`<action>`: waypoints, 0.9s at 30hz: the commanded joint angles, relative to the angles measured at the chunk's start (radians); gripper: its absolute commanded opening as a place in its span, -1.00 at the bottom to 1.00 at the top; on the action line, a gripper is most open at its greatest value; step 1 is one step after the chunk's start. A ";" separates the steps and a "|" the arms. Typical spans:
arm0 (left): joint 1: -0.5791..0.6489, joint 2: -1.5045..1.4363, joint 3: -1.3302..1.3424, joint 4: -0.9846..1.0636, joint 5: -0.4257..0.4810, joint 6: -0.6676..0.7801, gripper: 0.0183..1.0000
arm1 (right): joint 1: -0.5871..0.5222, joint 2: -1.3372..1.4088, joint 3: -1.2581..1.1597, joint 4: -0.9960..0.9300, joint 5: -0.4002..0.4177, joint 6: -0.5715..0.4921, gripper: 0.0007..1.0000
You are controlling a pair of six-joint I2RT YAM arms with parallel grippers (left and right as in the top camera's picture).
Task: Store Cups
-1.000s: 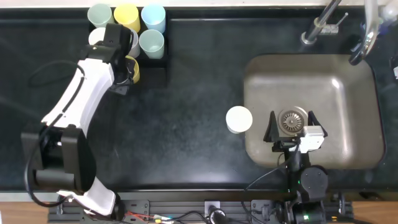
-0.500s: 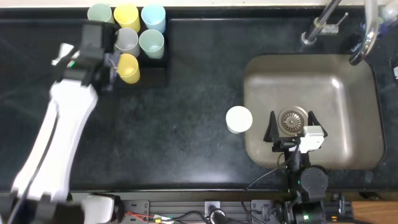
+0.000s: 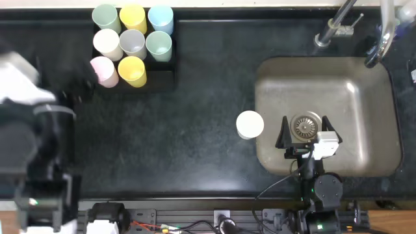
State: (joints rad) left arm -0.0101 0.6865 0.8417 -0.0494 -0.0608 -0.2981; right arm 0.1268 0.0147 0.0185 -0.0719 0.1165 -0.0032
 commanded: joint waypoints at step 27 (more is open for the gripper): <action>-0.051 -0.681 -0.834 0.050 0.230 0.201 1.00 | 0.005 -0.011 -0.014 0.005 0.007 0.003 0.99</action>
State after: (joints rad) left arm -0.0593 0.0154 0.0082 0.0128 0.1650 -0.1253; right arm 0.1268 0.0147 0.0185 -0.0723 0.1162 -0.0029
